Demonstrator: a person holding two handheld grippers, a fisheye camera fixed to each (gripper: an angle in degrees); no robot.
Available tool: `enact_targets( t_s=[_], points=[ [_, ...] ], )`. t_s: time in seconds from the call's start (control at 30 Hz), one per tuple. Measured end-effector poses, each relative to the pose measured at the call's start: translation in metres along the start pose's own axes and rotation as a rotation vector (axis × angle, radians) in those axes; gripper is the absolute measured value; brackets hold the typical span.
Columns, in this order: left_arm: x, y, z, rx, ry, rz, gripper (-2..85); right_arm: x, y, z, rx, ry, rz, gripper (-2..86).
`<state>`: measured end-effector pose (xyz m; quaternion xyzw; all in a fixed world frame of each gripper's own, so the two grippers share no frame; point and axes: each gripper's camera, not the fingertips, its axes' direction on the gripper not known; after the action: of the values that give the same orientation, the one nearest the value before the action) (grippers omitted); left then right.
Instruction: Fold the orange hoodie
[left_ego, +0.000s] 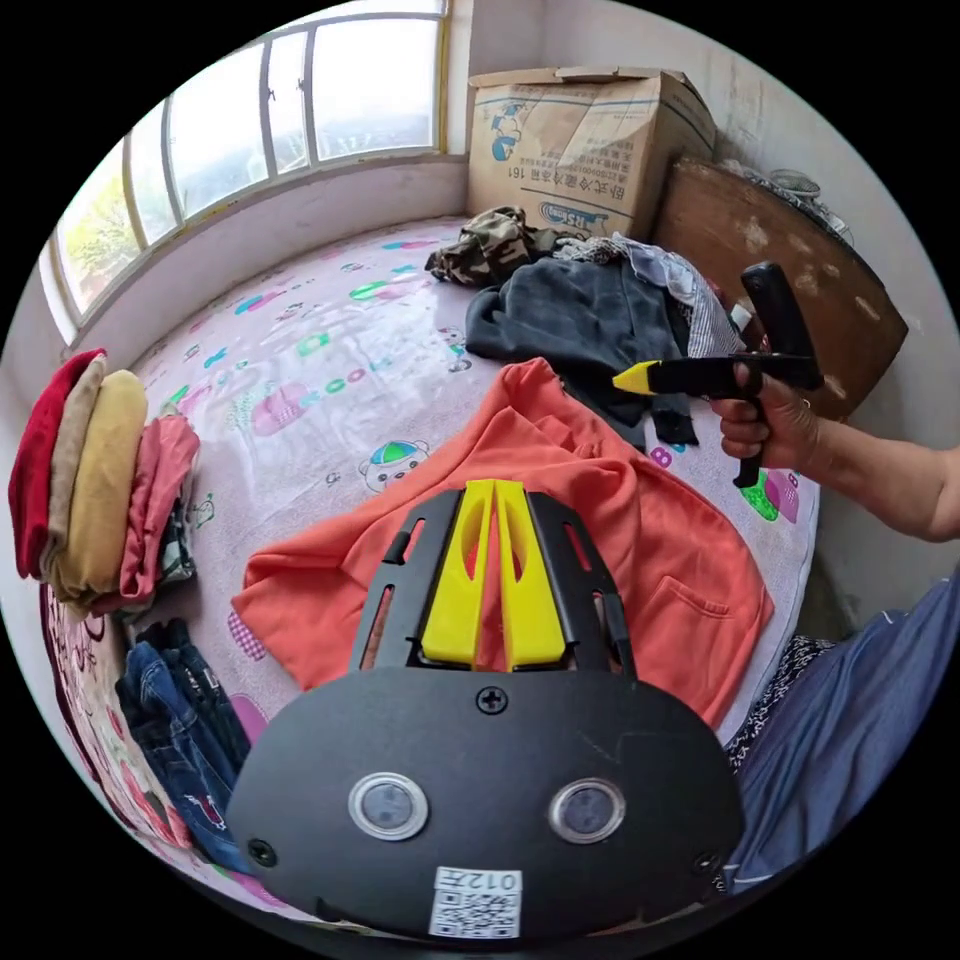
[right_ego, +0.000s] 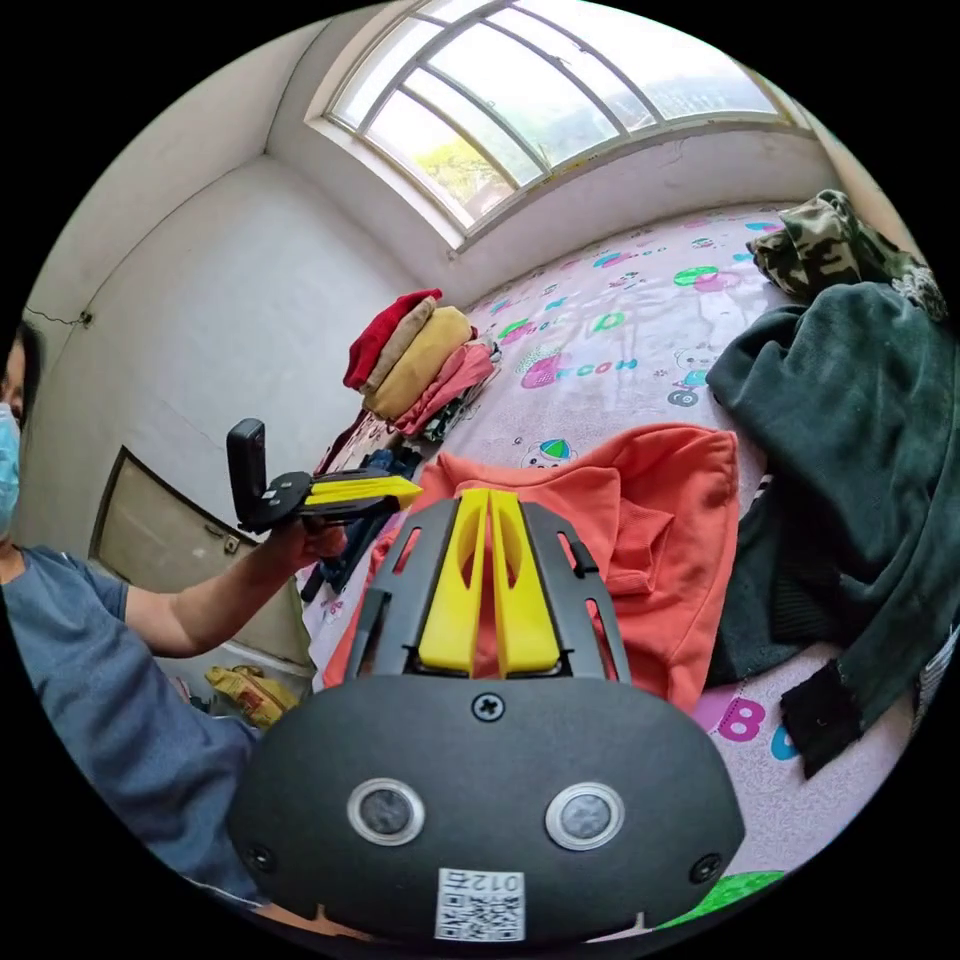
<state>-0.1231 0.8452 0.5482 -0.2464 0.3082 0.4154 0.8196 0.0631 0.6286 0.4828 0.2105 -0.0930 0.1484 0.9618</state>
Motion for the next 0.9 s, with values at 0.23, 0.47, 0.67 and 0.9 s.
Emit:
enact_targets(
  t_s=[0.23, 0.47, 0.67, 0.9],
  points=[
    [0.033, 0.023, 0.059, -0.250, 0.184, 0.055, 0.1, -0.043, 0.014, 0.070, -0.284, 0.073, -0.072, 0.9],
    [0.068, 0.087, 0.097, -0.365, 0.011, 0.094, -0.1, -0.072, 0.060, 0.102, -0.498, 0.277, -0.254, 0.1],
    [0.063, 0.109, 0.033, -0.140, 0.076, 0.013, -0.2, -0.124, 0.060, 0.039, -0.380, 0.304, -0.337, 0.0],
    [0.041, 0.096, -0.003, 0.081, 0.086, -0.133, -0.2, -0.158, 0.061, -0.030, -0.149, 0.219, -0.274, 0.2]
  ],
)
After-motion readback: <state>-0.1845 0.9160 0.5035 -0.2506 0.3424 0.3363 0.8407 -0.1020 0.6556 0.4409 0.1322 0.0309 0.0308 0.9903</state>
